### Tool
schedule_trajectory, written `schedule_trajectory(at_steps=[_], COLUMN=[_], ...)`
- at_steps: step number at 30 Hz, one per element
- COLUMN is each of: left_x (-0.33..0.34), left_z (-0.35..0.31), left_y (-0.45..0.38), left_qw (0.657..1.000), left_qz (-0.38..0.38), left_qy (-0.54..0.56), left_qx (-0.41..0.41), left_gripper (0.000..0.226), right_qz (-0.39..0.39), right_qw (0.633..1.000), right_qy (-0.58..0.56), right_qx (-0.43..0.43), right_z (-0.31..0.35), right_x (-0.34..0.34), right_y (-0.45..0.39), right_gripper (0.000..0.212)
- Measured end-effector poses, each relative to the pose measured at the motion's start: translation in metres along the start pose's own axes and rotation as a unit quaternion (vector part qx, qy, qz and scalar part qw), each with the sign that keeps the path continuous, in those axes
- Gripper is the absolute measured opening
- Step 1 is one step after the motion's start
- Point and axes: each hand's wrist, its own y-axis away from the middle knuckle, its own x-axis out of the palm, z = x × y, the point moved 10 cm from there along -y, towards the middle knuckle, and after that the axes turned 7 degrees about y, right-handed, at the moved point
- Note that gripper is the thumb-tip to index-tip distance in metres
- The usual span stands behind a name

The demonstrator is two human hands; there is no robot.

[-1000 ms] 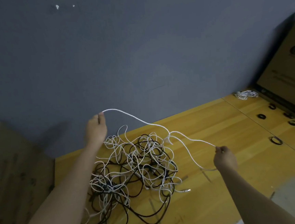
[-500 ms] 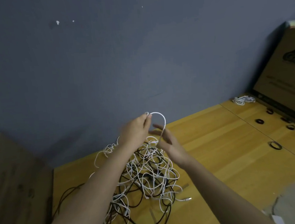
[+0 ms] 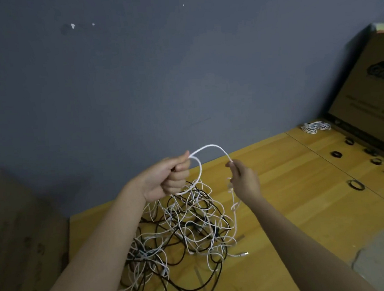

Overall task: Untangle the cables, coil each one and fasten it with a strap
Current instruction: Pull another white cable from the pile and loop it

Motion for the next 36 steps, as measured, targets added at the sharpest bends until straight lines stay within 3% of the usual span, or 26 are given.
schedule_trajectory(at_steps=[2,5,9,11,13,16,18,19,21,26,27,31,36], left_x=[0.021,0.023,-0.009,-0.023,-0.030,-0.028,-0.027,-0.027,-0.031,-0.053,-0.055,-0.057,-0.050], left_z=[-0.017,-0.035,-0.029,-0.022,-0.011,0.016,0.033,0.038,0.045,0.050,0.049,0.052,0.051], left_y=[0.000,-0.011,-0.025,-0.027,-0.027,-0.024,-0.022,-0.021,-0.021,-0.027,-0.027,-0.029,-0.030], left_qw=[0.991,0.974,0.954,0.928,0.877,0.750,0.683,0.669,0.675,0.733,0.734,0.673,0.700], left_qz=[0.032,-0.018,-0.192,-0.224,-0.215,-0.156,-0.127,-0.121,-0.113,-0.123,-0.124,-0.111,-0.085], left_qy=[0.122,0.176,-0.040,-0.192,-0.386,-0.639,-0.719,-0.733,-0.729,-0.668,-0.668,-0.731,-0.708], left_qx=[0.047,0.144,0.226,0.226,0.190,0.069,0.007,-0.001,-0.005,-0.014,-0.014,-0.026,0.027], left_gripper=[0.038,0.023,0.022,0.020,0.017,0.011,0.019,0.023,0.030,0.037,0.040,0.041,0.033], right_qz=[0.046,0.073,0.064,0.043,0.025,-0.014,-0.024,-0.023,-0.024,-0.007,0.001,-0.001,-0.001], right_qw=[0.990,0.933,0.896,0.887,0.895,0.929,0.941,0.942,0.937,0.939,0.941,0.953,0.988], right_qy=[0.099,0.240,0.227,0.209,0.172,0.145,0.141,0.135,0.130,0.142,0.140,0.112,0.022], right_qx=[-0.085,-0.259,-0.376,-0.410,-0.411,-0.340,-0.305,-0.306,-0.322,-0.312,-0.309,-0.283,-0.152], right_z=[0.019,0.054,0.079,0.082,0.076,0.052,0.037,0.033,0.030,0.013,0.011,0.011,0.000], right_x=[0.018,0.054,0.080,0.073,0.061,0.038,0.028,0.025,0.020,0.011,0.011,0.009,-0.006], right_y=[0.010,0.045,0.086,0.097,0.100,0.083,0.073,0.071,0.069,0.063,0.063,0.062,0.048], right_gripper=[0.026,0.020,0.042,0.032,0.019,0.024,0.031,0.036,0.045,0.059,0.061,0.061,0.040])
